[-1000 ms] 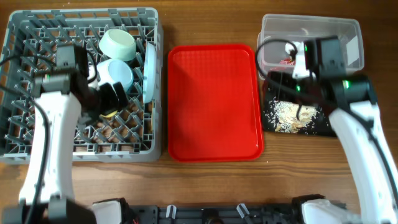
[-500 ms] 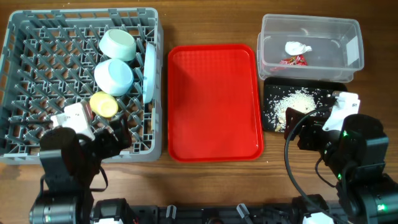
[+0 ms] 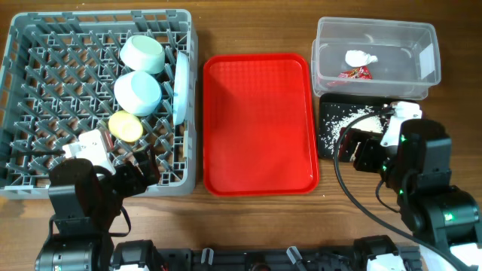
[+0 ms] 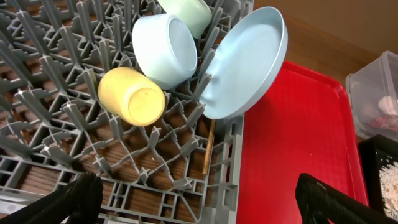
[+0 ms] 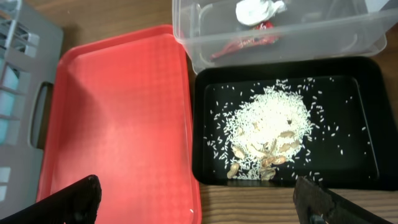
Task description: Sort waste into correct bins and load items into the dishwasher rack
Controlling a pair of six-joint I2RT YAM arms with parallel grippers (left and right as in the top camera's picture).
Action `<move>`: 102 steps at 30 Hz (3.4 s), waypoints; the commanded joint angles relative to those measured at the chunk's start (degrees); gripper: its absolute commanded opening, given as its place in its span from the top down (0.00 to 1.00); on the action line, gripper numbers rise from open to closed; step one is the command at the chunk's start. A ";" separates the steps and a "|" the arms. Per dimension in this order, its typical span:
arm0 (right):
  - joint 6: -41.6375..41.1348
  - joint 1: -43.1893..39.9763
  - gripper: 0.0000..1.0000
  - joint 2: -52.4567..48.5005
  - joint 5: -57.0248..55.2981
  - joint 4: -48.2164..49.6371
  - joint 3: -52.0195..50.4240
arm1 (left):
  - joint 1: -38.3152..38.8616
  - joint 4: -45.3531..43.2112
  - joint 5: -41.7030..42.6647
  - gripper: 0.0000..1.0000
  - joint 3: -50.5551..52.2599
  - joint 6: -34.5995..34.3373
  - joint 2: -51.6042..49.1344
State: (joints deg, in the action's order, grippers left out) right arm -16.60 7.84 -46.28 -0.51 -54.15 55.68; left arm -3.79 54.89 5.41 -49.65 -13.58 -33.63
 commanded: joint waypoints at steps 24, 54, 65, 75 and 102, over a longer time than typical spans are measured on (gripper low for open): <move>14.99 -4.74 0.00 46.07 4.17 58.51 -45.22 | 0.31 0.04 0.07 0.00 0.70 1.16 0.13; 14.97 -5.99 0.00 46.07 2.69 54.27 -55.39 | 0.31 0.02 0.07 0.00 0.70 1.16 0.13; 14.97 -5.99 0.00 46.07 2.69 54.29 -55.39 | 0.42 1.49 -0.63 0.00 0.70 1.51 1.27; 14.97 -5.99 0.00 46.07 2.69 54.27 -55.39 | 0.44 -28.24 2.95 0.00 33.14 0.44 26.14; 14.97 -5.99 0.00 46.07 2.69 54.27 -55.39 | 0.92 -50.99 1.14 0.00 49.33 2.86 33.33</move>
State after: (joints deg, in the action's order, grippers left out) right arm -2.24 2.13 -0.78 2.50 -0.03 0.36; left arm -3.31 3.79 7.11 -0.69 -12.05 -0.75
